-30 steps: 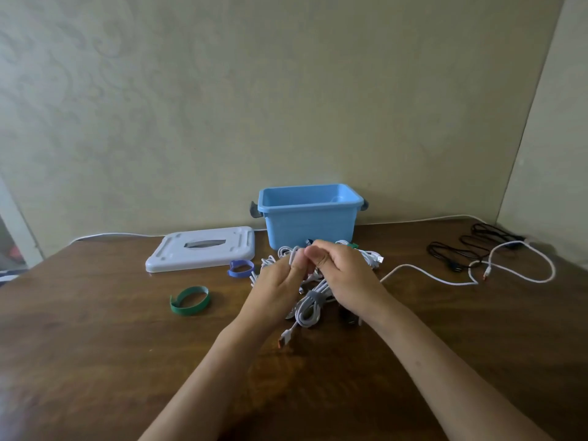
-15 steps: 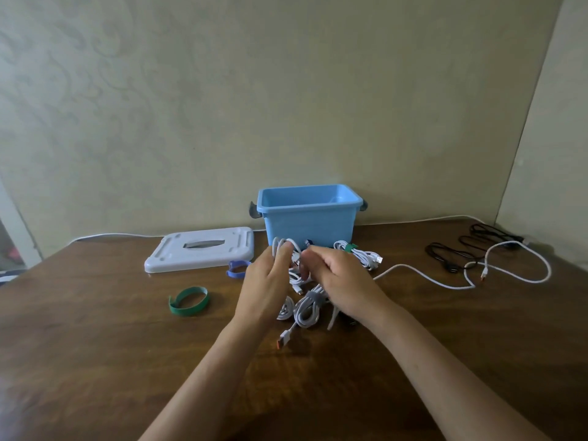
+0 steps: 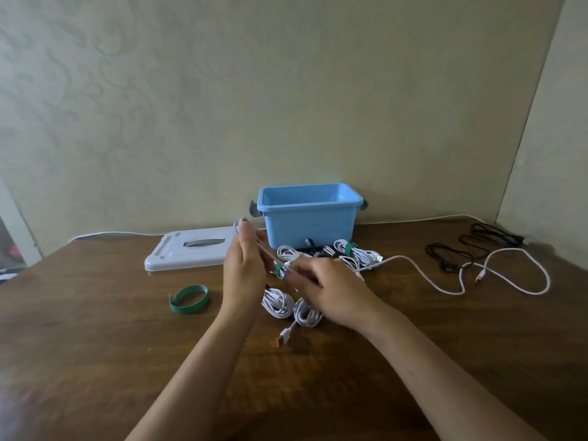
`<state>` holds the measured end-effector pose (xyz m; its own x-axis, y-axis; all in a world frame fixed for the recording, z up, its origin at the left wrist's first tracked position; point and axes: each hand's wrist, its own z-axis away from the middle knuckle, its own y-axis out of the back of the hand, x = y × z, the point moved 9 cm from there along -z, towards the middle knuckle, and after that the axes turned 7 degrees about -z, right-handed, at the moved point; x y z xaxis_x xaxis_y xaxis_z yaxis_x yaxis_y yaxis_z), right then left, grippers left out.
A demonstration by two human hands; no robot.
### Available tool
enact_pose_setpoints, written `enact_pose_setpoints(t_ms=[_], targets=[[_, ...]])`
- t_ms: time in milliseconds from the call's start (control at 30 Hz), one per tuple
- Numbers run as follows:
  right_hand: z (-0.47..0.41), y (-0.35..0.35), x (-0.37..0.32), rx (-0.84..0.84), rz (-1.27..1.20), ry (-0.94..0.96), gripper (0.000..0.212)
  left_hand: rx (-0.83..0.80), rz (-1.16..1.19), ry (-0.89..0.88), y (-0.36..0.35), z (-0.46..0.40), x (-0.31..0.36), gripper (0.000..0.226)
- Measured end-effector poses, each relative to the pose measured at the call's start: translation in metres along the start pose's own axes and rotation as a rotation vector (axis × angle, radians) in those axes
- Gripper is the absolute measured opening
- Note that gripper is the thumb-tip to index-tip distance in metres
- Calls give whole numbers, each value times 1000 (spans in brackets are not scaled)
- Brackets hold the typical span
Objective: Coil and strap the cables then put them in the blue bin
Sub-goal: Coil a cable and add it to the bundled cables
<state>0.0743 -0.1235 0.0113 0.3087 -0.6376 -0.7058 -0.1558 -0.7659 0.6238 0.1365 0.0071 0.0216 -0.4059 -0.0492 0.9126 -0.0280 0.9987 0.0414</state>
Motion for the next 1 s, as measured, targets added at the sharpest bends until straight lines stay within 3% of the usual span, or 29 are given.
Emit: enact_pose_setpoints(t_ms=[133,267,433,567,733,867,933,1000], targets=[[1,-33,-1,-145,157,3,29,-47,276,114,-3,1,2,57],[-1,-21,6,-118,170,-38,31,-246,552,215,-17,0,5,53],[-2,19,10,77,264,-37,26,-440,374,191,-32,12,7,55],[2,41,4,265,371,34,21,-468,322,140,-32,15,14,57],[1,48,8,352,451,18,20,-495,229,52,-40,23,25,57],[7,77,13,595,526,40,30,-470,319,55,-31,18,29,58],[7,89,29,592,383,-28,35,-418,232,-20,-26,15,33,57],[6,81,35,481,242,-82,36,-372,4,-148,-28,17,32,58]])
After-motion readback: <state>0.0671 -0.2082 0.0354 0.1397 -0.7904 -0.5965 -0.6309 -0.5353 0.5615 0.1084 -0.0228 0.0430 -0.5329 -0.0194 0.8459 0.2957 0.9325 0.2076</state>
